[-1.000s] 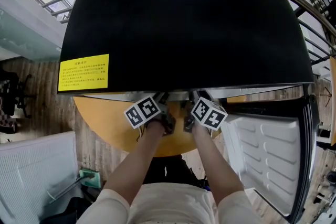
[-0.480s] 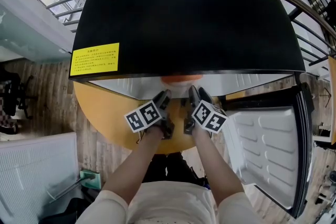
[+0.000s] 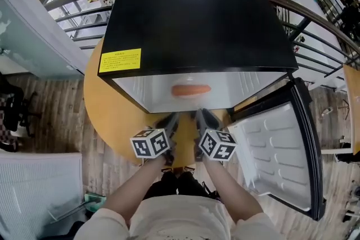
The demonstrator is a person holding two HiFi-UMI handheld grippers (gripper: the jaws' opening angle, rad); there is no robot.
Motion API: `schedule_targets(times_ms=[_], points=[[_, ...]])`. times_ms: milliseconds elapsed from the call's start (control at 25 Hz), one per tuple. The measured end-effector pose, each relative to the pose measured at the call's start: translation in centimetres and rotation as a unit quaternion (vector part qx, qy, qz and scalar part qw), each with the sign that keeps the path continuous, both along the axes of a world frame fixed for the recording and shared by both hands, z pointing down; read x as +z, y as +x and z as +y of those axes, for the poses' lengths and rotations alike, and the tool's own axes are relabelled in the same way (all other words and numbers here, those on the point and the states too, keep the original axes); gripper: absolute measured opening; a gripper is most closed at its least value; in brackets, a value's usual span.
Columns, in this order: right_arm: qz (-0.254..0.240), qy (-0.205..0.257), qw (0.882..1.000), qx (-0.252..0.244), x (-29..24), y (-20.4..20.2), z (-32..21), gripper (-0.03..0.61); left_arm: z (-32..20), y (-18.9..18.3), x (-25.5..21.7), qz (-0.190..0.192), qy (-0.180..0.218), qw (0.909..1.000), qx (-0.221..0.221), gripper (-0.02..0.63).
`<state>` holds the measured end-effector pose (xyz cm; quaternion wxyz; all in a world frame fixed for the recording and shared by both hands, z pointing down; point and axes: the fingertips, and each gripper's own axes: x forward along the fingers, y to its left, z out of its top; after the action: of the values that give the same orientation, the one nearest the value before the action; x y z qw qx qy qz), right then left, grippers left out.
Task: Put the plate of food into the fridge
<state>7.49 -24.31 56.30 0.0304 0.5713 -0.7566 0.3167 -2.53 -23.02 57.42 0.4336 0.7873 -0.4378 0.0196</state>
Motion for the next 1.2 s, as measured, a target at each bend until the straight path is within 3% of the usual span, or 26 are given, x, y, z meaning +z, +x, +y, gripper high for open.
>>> schedule_targets(times_ms=[280,560,880,1200], points=[[0.057,0.053,0.995,-0.059,-5.1,-1.6,4.8,0.029,4.2,-0.3,-4.1,-0.046,0.054,0.9968,0.038,0.025],[0.082,0.025,0.993,-0.084,-4.8,-1.9,10.2,0.027,9.4,-0.9,-6.6,-0.114,0.094,0.9865,0.072,0.023],[0.105,0.007,0.989,-0.102,-3.6,-2.7,13.9,0.026,12.4,-1.8,-5.9,-0.135,0.081,0.9862,0.051,0.023],[0.092,0.002,0.990,-0.104,-3.5,-3.0,14.5,0.026,13.7,-1.9,-5.3,-0.155,0.077,0.9836,0.051,0.023]])
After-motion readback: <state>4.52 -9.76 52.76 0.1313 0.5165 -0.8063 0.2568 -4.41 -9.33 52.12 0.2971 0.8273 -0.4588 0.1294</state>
